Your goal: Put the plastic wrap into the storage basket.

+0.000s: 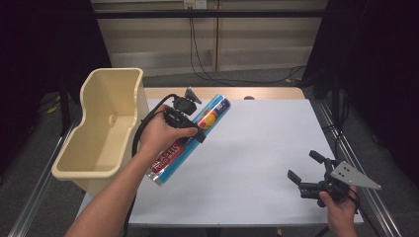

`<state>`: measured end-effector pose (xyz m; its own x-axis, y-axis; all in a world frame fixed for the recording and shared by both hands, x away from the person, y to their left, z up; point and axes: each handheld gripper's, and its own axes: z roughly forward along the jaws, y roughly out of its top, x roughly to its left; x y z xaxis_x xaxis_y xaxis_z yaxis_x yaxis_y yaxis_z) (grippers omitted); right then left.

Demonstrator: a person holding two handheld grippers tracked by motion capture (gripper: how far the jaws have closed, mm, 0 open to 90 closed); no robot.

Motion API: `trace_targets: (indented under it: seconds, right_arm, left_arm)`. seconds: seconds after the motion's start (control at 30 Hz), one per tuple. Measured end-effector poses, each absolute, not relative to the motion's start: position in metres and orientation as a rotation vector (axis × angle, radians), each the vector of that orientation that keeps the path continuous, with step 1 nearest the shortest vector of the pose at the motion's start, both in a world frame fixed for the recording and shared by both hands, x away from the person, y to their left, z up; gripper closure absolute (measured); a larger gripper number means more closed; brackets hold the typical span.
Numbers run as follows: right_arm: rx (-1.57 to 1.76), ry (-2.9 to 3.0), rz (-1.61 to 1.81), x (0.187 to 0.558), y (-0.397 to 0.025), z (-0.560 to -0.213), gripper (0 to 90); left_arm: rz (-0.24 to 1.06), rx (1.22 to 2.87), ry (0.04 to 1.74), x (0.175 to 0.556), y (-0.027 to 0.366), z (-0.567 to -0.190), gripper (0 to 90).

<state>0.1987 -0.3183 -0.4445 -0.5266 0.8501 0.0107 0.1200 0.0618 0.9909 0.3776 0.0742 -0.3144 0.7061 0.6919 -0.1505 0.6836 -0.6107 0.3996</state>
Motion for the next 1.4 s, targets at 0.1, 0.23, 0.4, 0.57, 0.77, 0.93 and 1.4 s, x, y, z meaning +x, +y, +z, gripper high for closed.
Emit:
trace_targets:
  seconds: [0.1,0.23,0.4,0.57,0.77,0.93,1.4]
  right_arm:
    - [0.973,1.727,1.518,0.199,-0.318,-0.444,0.0]
    - [0.970,1.730,1.516,0.199,-0.317,-0.444,0.0]
    - [0.972,1.730,1.516,0.200,-0.317,-0.444,0.0]
    - [0.972,1.731,1.516,0.200,-0.317,-0.444,0.0]
    - [0.971,1.736,1.511,0.200,-0.316,-0.445,0.0]
    - [0.960,1.730,1.512,0.200,-0.316,-0.444,0.0]
    - [0.957,1.730,1.512,0.200,-0.315,-0.444,0.0]
  left_arm:
    - [0.025,2.478,1.085,0.378,0.079,-0.307,32.4]
    - [0.024,2.458,1.118,0.378,0.089,-0.297,32.4]
    - [0.030,2.440,1.166,0.378,0.103,-0.289,32.4]
    - [0.038,2.436,1.204,0.377,0.114,-0.283,32.4]
    - [0.054,2.419,1.238,0.375,0.128,-0.272,32.4]
    - [0.065,2.398,1.266,0.374,0.139,-0.264,32.4]
    - [0.083,2.345,1.389,0.366,0.180,-0.245,32.4]
